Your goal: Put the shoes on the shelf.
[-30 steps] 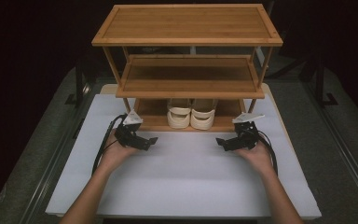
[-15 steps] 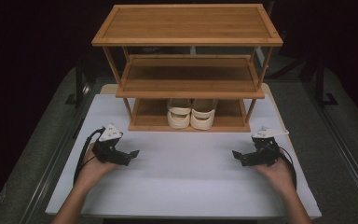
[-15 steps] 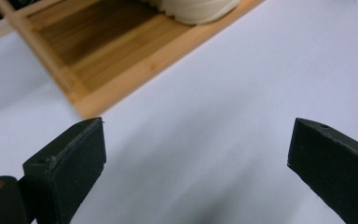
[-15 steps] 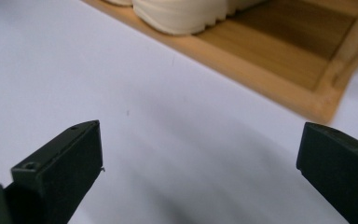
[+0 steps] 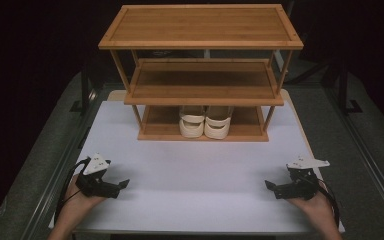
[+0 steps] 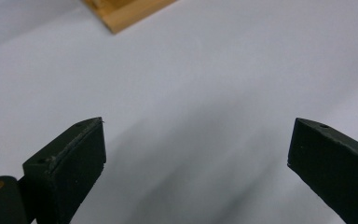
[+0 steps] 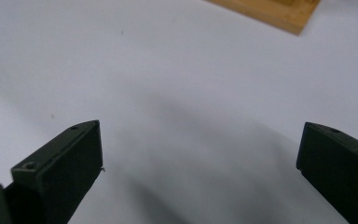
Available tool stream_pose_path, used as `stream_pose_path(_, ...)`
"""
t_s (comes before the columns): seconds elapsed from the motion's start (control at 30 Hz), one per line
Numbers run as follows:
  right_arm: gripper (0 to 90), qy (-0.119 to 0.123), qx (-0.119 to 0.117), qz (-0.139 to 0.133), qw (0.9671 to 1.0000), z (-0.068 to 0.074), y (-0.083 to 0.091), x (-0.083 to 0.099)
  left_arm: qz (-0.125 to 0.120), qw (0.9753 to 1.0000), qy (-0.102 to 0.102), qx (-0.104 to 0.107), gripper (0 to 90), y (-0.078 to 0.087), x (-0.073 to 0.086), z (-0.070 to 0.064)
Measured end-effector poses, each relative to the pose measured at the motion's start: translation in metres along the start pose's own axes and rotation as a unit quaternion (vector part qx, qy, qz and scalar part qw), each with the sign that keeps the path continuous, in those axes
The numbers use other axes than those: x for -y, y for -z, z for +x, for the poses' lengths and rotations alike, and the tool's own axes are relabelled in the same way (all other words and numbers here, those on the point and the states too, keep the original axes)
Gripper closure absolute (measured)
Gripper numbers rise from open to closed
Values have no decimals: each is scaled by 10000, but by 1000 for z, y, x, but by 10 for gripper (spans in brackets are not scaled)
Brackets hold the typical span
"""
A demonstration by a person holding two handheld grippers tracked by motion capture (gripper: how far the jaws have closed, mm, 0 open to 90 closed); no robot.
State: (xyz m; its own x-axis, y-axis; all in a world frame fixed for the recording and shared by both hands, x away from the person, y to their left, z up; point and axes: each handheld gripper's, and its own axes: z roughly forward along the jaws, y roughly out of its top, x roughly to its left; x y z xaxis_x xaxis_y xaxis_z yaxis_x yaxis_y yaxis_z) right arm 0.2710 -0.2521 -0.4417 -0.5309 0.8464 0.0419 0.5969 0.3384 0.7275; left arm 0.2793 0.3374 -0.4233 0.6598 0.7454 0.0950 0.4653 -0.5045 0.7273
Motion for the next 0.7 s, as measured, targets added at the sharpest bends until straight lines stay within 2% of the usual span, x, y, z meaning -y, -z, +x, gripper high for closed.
stream_pose_path(0.17, 1, 26, 80, 118, 9999, 2, 5, 14, 85, 9999, 27, -71, 38, 7, 18, -3)
stream_pose_path(0.27, 1, -5, 122, 179, 9998, 3, 5, 20, 110, 9999, 27, -35, 37, 7, 27, -6)
stream_pose_path(0.33, 0, -43, 100, 220, 9997, 3, 3, 24, 216, 9998, -16, -27, 37, 4, 32, -7)
stream_pose_path(0.37, 1, -24, 141, 262, 9996, 4, 2, 25, 225, 9997, -35, -19, 25, 3, 34, -8)
stream_pose_path(0.43, 1, 52, 202, 261, 9994, 7, 2, 25, 163, 9998, 106, 73, 23, 2, 36, -5)
stream_pose_path(0.57, 0, -14, 158, 264, 9995, 5, 2, 26, 227, 9991, 288, 217, 22, 0, 37, -1)
stream_pose_path(0.7, 0, -16, 154, 262, 9995, 5, 2, 26, 226, 9991, 286, 215, 21, 0, 37, -1)
